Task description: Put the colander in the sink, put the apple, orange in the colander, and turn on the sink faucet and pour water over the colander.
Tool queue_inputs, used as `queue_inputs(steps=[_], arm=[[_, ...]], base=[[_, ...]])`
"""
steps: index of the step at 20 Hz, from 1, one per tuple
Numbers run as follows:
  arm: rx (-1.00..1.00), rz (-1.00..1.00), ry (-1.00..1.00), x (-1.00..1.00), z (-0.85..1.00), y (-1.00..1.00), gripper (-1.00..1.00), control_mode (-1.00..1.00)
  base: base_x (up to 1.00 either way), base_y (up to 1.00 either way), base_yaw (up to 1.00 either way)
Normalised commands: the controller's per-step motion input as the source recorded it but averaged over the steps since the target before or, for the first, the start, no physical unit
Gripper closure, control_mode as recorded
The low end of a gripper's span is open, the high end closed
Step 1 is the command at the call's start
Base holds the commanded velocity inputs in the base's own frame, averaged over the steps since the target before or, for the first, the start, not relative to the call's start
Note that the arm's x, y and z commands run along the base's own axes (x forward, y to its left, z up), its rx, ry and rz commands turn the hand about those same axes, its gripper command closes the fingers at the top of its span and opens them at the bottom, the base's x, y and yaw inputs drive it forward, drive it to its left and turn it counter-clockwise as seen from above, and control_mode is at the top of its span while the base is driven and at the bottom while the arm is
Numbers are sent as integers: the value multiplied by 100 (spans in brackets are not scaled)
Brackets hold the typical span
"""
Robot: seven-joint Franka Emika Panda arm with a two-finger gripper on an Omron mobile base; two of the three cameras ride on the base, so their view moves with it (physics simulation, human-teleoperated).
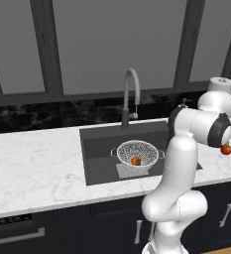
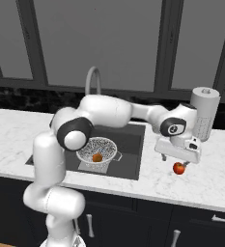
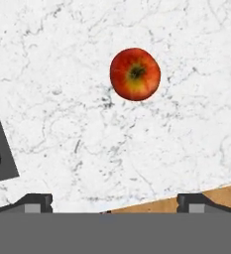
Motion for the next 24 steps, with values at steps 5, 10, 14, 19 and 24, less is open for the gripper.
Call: queue_inputs(steps=[5, 10, 14, 19, 24], arm=[[6, 0, 0, 28, -28, -4, -100, -100], [1, 0, 0, 21, -28, -12, -100, -100], [0, -1, 0, 13, -42, -2, -100, -100], [0, 0, -2, 5, -42, 0, -100, -100], [0, 0, -5, 5, -32, 0, -100, -100]], base=[[0, 0, 0], [0, 0, 0], [0, 0, 0], [0, 0, 0], [0, 0, 0]])
